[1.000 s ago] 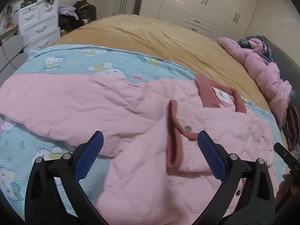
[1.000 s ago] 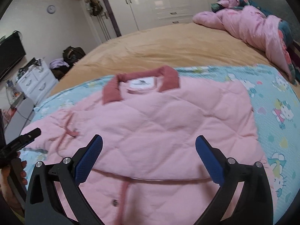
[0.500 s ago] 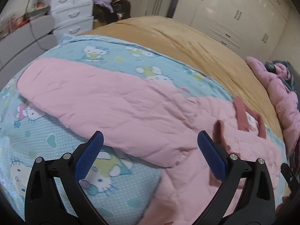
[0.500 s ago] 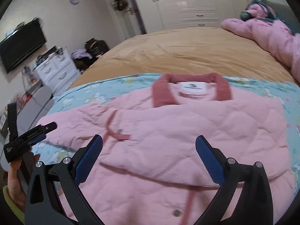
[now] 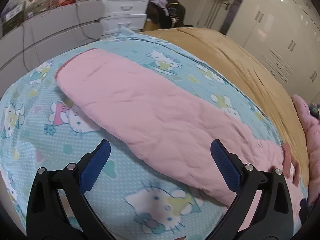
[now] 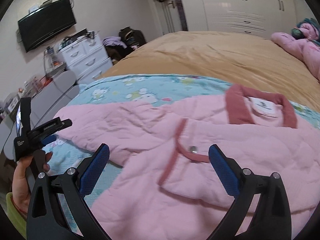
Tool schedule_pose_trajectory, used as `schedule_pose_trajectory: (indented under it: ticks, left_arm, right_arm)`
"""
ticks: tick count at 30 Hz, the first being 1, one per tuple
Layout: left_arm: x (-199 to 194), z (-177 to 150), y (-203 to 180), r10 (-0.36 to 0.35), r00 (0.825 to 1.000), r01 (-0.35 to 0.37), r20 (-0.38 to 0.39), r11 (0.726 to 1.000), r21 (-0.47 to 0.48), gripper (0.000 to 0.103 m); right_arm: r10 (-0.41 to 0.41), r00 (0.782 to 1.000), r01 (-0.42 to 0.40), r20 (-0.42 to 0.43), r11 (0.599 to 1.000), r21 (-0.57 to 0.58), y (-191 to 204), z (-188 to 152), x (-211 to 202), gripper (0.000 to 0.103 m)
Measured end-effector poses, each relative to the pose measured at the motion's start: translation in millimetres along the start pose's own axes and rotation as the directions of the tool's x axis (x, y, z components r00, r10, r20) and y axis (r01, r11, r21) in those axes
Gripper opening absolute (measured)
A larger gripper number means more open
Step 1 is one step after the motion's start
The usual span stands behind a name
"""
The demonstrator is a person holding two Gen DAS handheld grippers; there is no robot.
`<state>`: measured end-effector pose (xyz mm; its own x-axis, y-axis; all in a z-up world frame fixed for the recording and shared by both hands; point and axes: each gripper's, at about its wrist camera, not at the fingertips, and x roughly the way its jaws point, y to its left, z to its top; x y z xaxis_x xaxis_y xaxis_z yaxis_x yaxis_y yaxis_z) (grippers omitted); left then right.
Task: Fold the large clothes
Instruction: 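Move the left gripper to the other sleeve cuff and grasp it, then lift the sleeve with the left gripper and lay it across the jacket front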
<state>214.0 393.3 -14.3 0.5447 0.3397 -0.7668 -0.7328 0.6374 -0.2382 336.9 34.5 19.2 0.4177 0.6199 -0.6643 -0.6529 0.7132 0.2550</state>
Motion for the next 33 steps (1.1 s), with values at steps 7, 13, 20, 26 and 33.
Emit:
schedule_pose_trajectory:
  ticks: [7, 13, 20, 26, 33]
  left_arm:
    - [15, 15, 43, 0.046, 0.999, -0.046, -0.004, 0.992, -0.116, 0.094]
    - [35, 25, 74, 0.068, 0.998, -0.068, -0.005, 0.976, -0.205, 0.094]
    - [72, 30, 89, -0.001, 0.999, -0.015, -0.053, 0.953, -0.304, 0.094]
    - [75, 34, 87, 0.013, 1.0, -0.018, -0.019, 0.956, -0.293, 0.059]
    - [42, 41, 80, -0.03, 0.996, 0.051, 0.087, 0.965, -0.256, 0.015]
  right_arm:
    - [0.033, 0.999, -0.035, -0.041, 0.997, -0.062, 32, 6, 31, 0.099]
    - [0.046, 0.995, -0.055, -0.084, 0.993, -0.108, 52, 10, 57, 0.099]
    - [0.089, 0.991, -0.097, -0.098, 0.992, -0.085, 61, 6, 68, 0.099]
    - [0.103, 0.99, -0.109, -0.094, 0.993, -0.051, 52, -2, 63, 0.099]
    - [0.097, 0.994, -0.095, -0.048, 0.995, 0.04, 26, -9, 44, 0.099]
